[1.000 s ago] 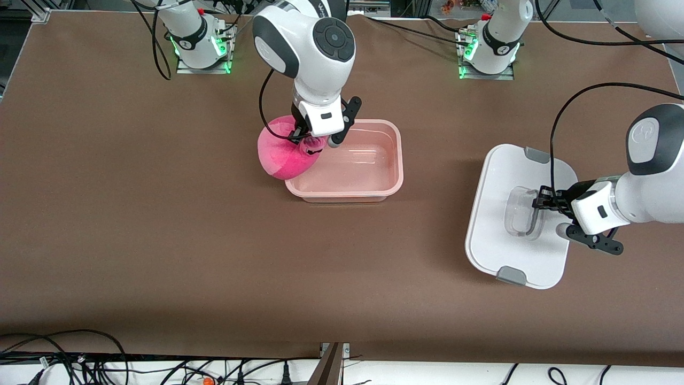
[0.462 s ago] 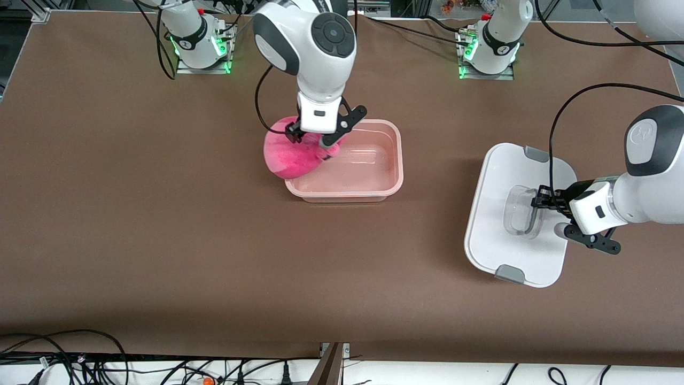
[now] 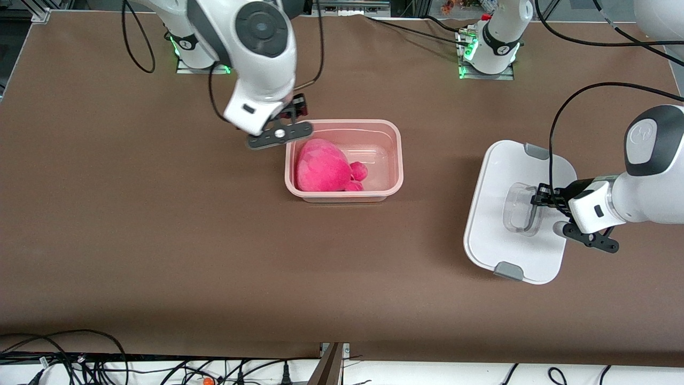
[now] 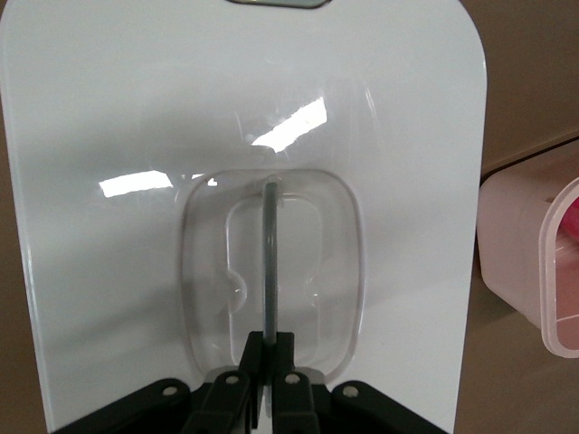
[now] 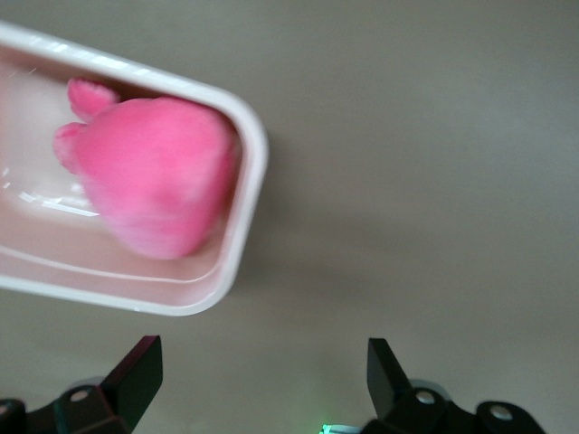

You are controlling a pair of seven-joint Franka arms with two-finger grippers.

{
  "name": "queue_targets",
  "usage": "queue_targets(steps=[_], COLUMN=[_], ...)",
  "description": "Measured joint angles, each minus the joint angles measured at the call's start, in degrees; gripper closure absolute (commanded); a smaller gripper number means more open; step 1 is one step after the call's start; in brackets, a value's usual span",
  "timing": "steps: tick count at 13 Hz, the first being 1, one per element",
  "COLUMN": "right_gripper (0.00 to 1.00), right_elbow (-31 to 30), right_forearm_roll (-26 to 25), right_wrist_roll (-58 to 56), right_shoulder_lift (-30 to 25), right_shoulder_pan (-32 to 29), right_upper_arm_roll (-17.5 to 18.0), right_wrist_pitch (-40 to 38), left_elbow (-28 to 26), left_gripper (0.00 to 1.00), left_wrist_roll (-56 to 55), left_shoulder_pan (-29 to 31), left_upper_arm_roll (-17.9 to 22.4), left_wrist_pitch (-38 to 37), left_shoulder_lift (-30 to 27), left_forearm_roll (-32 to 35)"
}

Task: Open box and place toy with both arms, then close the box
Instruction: 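Release the toy into the box and withdraw the right gripper, then carry the lid back over the box with the left gripper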

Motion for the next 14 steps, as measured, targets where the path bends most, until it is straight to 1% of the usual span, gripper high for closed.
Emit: queue_targets(steps=[1,2,4,5,7,9,10,11,13,14], right_gripper=[0.00,0.00,0.00,0.00,0.00,0.00,0.00,0.00,0.00,0.00], right_elbow=[0.01,0.01,0.01,0.01,0.01,0.01,0.00,-0.02,-0.33,-0.52], right_forearm_roll=[0.03,0.05,0.06,0.08,0.20,0.56,0.89,1.25,2.73,3.45], right_wrist_roll=[0.05,-0.11,-4.08,-7.84,-14.60,-20.53,-23.52,-25.46,-27.41,-28.00], right_shoulder_lift=[-0.45,-0.89,-1.58,-1.83,-2.21,-2.32,-2.33,-2.33,-2.30,-2.29], right_shoulder_pan=[-1.14,-1.75,-2.09,-2.14,-2.48,-2.74,-3.12,-4.11,-7.37,-9.15], right_upper_arm_roll=[-1.16,-3.18,-8.79,-12.18,-18.33,-22.60,-24.01,-24.52,-24.22,-23.46], right_wrist_pitch=[-0.02,-0.03,-0.07,-0.07,-0.06,-0.07,-0.09,-0.09,-0.05,0.02], left_elbow=[0.00,0.00,0.00,0.00,0.01,0.07,0.12,0.19,0.30,0.25], left_gripper=[1.00,1.00,1.00,1.00,1.00,1.00,1.00,1.00,1.00,1.00], left_wrist_roll=[0.00,0.00,0.01,0.01,-0.02,-0.16,-0.24,-0.38,-0.34,0.03], left_shoulder_pan=[-0.04,-0.13,-0.44,-0.64,-1.19,-3.90,-7.03,-10.79,-18.57,-22.40], left_upper_arm_roll=[0.00,-0.01,-0.84,-2.09,-6.75,-11.47,-12.25,-12.47,-12.71,-12.76], left_wrist_pitch=[-0.01,-0.03,-0.04,-0.04,-0.04,-0.04,-0.03,0.01,0.30,0.90], left_shoulder_lift=[0.00,0.00,0.00,0.00,0.00,-0.05,-0.10,-0.11,-0.12,-0.08], left_forearm_roll=[0.00,0.00,-0.02,-0.03,-0.06,-0.05,-0.03,0.01,0.64,1.99])
